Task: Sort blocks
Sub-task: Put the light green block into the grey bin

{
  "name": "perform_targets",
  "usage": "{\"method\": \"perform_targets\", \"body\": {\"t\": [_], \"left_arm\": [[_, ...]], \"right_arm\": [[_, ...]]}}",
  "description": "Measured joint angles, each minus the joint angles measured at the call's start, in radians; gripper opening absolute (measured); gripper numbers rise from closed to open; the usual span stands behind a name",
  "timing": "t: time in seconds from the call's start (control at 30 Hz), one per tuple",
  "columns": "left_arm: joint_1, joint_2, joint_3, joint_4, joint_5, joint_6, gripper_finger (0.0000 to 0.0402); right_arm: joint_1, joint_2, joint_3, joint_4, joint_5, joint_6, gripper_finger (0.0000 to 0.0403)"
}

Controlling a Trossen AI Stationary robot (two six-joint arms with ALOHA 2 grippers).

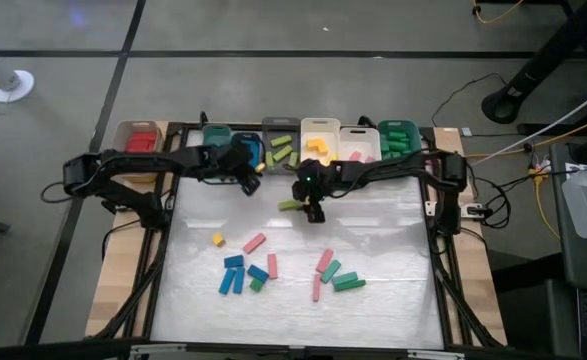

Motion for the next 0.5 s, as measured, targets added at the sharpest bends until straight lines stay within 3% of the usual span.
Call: {"method": "perform_targets", "body": {"t": [0.33, 0.5], "left_arm": [[-0.109, 0.000, 0.000, -0.003, -0.001, -0.014, 0.0114], [-0.188, 0.000, 0.000, -0.046, -0.001, 0.007, 0.0114]], "right_arm": [[0.000, 0.087, 0.003, 0.052, 0.068, 0.005, 0.0211], [0.002, 0.093, 0.004, 0.052, 0.032, 0.005, 0.0172]]}}
